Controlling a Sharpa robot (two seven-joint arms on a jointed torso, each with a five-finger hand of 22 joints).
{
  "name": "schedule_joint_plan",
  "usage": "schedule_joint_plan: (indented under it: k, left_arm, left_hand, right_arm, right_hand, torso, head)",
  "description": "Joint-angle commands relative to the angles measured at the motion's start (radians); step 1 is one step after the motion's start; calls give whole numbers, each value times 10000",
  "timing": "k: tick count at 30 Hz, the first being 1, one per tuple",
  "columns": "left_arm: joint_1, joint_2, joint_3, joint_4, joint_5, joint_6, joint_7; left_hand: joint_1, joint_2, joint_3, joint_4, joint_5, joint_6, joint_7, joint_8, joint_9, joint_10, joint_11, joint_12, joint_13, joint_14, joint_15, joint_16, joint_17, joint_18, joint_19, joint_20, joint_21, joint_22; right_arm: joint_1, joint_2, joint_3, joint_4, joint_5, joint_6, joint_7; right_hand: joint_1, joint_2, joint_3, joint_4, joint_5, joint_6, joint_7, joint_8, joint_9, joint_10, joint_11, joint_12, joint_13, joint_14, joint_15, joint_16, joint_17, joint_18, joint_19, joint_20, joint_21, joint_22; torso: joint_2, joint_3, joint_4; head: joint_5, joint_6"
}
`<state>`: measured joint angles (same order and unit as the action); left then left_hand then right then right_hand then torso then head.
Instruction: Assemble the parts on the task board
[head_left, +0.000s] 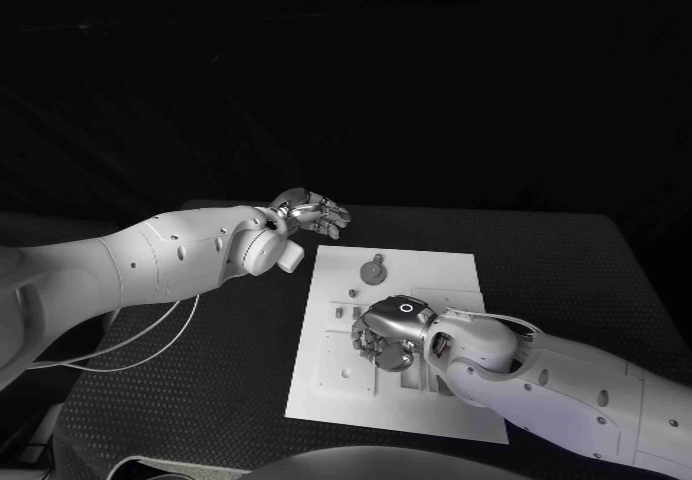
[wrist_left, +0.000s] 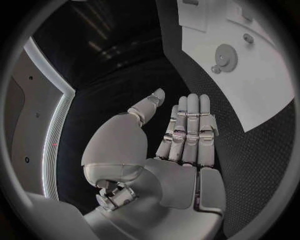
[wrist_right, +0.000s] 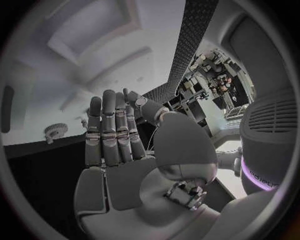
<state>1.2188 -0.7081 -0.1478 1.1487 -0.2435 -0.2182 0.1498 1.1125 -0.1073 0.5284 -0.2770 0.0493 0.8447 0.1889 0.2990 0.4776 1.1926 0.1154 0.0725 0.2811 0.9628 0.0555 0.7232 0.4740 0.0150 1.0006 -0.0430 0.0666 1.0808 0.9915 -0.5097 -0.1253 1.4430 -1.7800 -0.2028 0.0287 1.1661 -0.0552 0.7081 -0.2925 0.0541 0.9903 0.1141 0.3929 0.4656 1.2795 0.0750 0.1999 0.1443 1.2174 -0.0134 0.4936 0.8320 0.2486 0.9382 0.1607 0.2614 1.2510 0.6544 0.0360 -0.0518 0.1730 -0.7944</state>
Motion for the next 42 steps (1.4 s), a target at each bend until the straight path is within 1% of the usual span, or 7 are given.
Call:
schedule_joint_plan:
  k: [1, 4, 8, 13, 29, 42]
  left_arm:
    - [19, 24, 9, 7, 95, 16, 144]
    - [20, 19, 9, 11, 95, 38, 138]
    - [21, 9, 9, 9, 95, 34, 128]
    - [23, 1, 9, 27, 95, 66, 122]
    - [27, -24, 9, 42, 95, 109, 95]
    - [31, -11, 9, 34, 95, 173, 69]
  left_hand:
    - [-92, 30, -43, 39, 36, -41, -21, 36, -6, -39, -2, -5, -11, 5, 42, -64, 18, 70, -13, 45, 8, -16]
    - [-95, 32, -44, 42, 36, -44, -20, 36, -7, -39, -1, -6, -11, 5, 43, -67, 21, 70, -13, 46, 7, -19]
    - [-98, 32, -46, 44, 35, -48, -19, 36, -9, -41, -1, -7, -12, 4, 43, -72, 25, 69, -15, 46, 6, -24]
    - [-103, 32, -48, 47, 35, -54, -17, 37, -11, -44, 0, -8, -13, 3, 44, -78, 31, 68, -16, 47, 6, -29]
    - [-111, 35, -51, 55, 35, -66, -15, 42, -15, -50, 3, -11, -16, 0, 47, -96, 48, 67, -20, 47, 5, -45]
    - [-113, 38, -52, 59, 35, -72, -13, 48, -18, -54, 5, -12, -18, 0, 48, -110, 62, 66, -23, 48, 5, -57]
  right_arm:
    - [-27, 46, 7, -89, -644, -11, -103]
    - [-68, 63, 5, -142, -664, 2, -116]
    - [-86, 106, -6, -194, -715, 18, -125]
    - [-166, 142, -7, -271, -799, -18, -154]
    - [-168, 150, -6, -378, -885, -89, -199]
    - [-168, 225, -6, -410, -886, -117, -193]
  right_hand:
    - [34, 32, 19, 11, -38, 73, 30, 45, 21, 68, -27, -51, 16, 78, 12, 23, 11, 132, 77, 27, -30, 15]
    - [34, 27, 17, 13, -38, 74, 29, 46, 27, 73, -29, -52, 21, 82, 11, 24, 14, 132, 82, 26, -30, 20]
    - [35, 25, 16, 13, -38, 75, 29, 46, 32, 76, -31, -54, 25, 85, 9, 24, 16, 132, 85, 25, -31, 23]
    - [36, 23, 16, 13, -38, 75, 28, 45, 37, 79, -31, -58, 29, 87, 8, 22, 19, 132, 87, 25, -34, 27]
    - [43, 19, 19, 14, -38, 75, 27, 44, 55, 84, -33, -69, 41, 92, 6, 17, 26, 132, 94, 22, -40, 40]
    - [45, 19, 21, 15, -38, 74, 27, 42, 69, 89, -33, -79, 51, 96, 5, 13, 32, 132, 100, 21, -46, 50]
  torso:
    - [1, 5, -1]
    - [2, 2, -4]
    - [1, 3, -8]
    - [2, 9, -8]
    - [1, 12, -14]
    - [3, 3, -5]
  head:
    - [-1, 9]
    - [-37, 16]
    - [-27, 13]
    - [-41, -7]
    - [-41, -39]
    - [-36, -66]
